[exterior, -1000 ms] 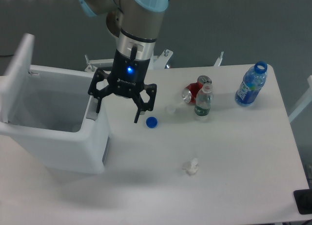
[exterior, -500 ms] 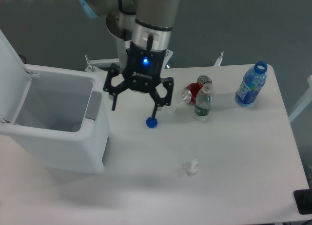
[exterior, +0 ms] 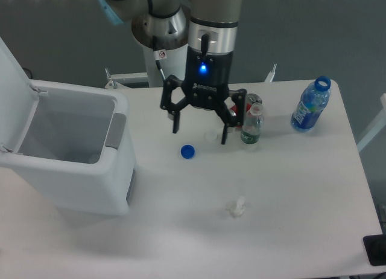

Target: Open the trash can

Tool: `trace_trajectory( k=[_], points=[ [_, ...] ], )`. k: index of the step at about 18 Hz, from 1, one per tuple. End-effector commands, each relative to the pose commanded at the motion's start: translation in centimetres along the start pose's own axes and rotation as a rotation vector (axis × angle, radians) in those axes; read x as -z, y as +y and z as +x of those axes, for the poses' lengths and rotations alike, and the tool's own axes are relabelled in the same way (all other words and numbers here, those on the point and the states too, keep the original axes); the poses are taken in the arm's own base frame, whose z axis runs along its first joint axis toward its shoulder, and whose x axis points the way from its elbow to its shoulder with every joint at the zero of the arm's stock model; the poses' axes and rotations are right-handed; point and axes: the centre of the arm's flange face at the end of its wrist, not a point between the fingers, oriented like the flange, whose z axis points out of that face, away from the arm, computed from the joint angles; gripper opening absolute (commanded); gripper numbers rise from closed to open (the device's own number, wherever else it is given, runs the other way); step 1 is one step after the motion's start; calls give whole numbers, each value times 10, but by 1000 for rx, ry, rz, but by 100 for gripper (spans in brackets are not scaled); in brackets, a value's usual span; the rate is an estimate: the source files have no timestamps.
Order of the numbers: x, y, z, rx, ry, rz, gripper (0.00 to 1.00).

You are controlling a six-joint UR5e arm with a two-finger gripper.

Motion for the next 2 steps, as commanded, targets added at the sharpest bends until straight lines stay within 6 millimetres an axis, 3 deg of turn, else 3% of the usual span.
trace_trajectory(
  k=[2],
  points=[
    [-1, 2, -1, -22, -8, -14, 100]
  ],
)
